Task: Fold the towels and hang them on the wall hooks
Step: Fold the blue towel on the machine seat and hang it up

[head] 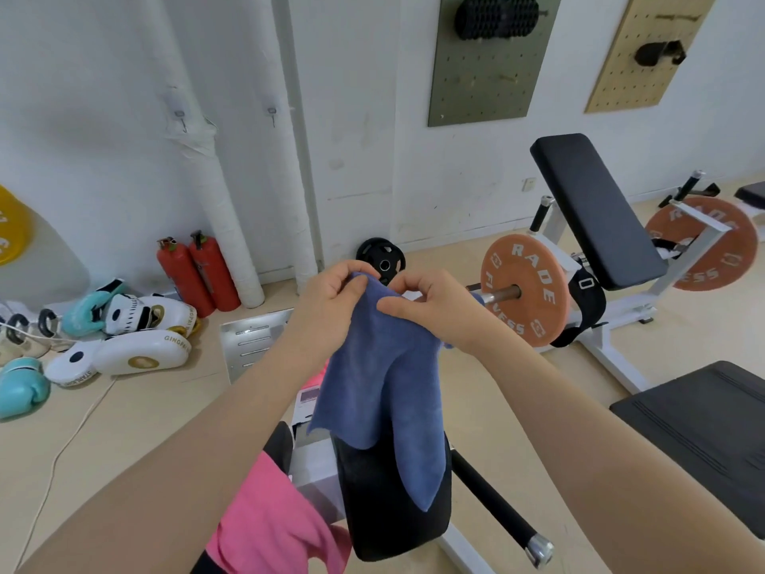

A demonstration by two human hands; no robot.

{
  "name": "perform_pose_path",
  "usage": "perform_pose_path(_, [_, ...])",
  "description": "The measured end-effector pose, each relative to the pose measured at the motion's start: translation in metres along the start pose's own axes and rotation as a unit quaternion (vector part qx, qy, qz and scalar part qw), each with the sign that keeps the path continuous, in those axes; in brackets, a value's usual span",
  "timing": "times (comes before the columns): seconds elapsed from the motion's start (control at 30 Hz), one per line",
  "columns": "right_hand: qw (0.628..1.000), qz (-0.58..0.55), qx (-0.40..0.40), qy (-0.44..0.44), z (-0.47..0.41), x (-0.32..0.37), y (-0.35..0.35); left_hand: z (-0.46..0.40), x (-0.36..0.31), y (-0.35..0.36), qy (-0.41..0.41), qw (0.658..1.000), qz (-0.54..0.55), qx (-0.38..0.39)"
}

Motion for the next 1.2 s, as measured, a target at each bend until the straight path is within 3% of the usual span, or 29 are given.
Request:
perform_pose_path(0.17, [0.974,-0.148,0.148,0.088,0.013,-0.037,0.014,-0.005,0.011,-0.002,-0.031,0.997,0.014,-0.064])
perform_pose_path(0.3, [0.949,-0.064,0.230,0.208,0.035,-0.083,0.025,-0.008,0.013,-0.016,-0.048,0.988,0.040,-0.143])
perform_pose_path(0.4, [0.922,-0.020,0.281,0.267,0.054,-0.108,0.024,-0.012,0.012,-0.046,-0.060,0.976,-0.031,-0.206])
perform_pose_path(0.47, [0.930,0.063,0.253,0.261,0.051,-0.115,0.005,-0.010,0.019,-0.062,-0.070,0.965,-0.082,-0.240])
perform_pose_path(0.53, [0.940,0.192,0.145,0.242,0.035,-0.120,-0.028,-0.007,0.026,-0.057,-0.081,0.962,-0.140,-0.218])
perform_pose_path(0.63, [0.916,0.338,-0.007,0.214,0.021,-0.109,-0.060,0.000,0.033,-0.035,-0.085,0.971,-0.138,-0.176])
perform_pose_path(0.7, [0.917,0.336,-0.067,0.206,0.020,-0.097,-0.066,0.002,0.033,-0.019,-0.075,0.982,-0.127,-0.114])
perform_pose_path(0.8, [0.923,0.328,-0.076,0.188,0.018,-0.084,-0.069,0.009,0.032,0.012,-0.057,0.984,-0.163,0.047])
perform_pose_path(0.87, [0.923,0.337,-0.054,0.177,0.015,-0.079,-0.071,0.015,0.031,0.033,-0.018,0.944,-0.290,0.157])
perform_pose_path(0.93, [0.926,0.335,-0.032,0.171,0.013,-0.078,-0.072,0.019,0.030,0.047,0.045,0.859,-0.466,0.208])
perform_pose_path(0.97, [0.926,0.336,-0.022,0.169,0.014,-0.080,-0.073,0.017,0.027,0.047,0.065,0.825,-0.527,0.196])
perform_pose_path(1.03, [0.931,0.323,-0.016,0.170,0.015,-0.083,-0.075,0.009,0.022,0.039,0.069,0.810,-0.562,0.151])
perform_pose_path(1.2, [0.957,0.260,-0.024,0.126,0.012,-0.075,-0.062,-0.008,0.033,-0.001,-0.038,0.912,-0.409,0.014])
Point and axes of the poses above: each hand's wrist, its own z-axis away from the middle knuckle, its own y-axis out of the palm, x = y × z, the point moved 10 cm from there along -z, towards the middle knuckle, and after that the axes turned 4 degrees about x, right-handed, at the moved point
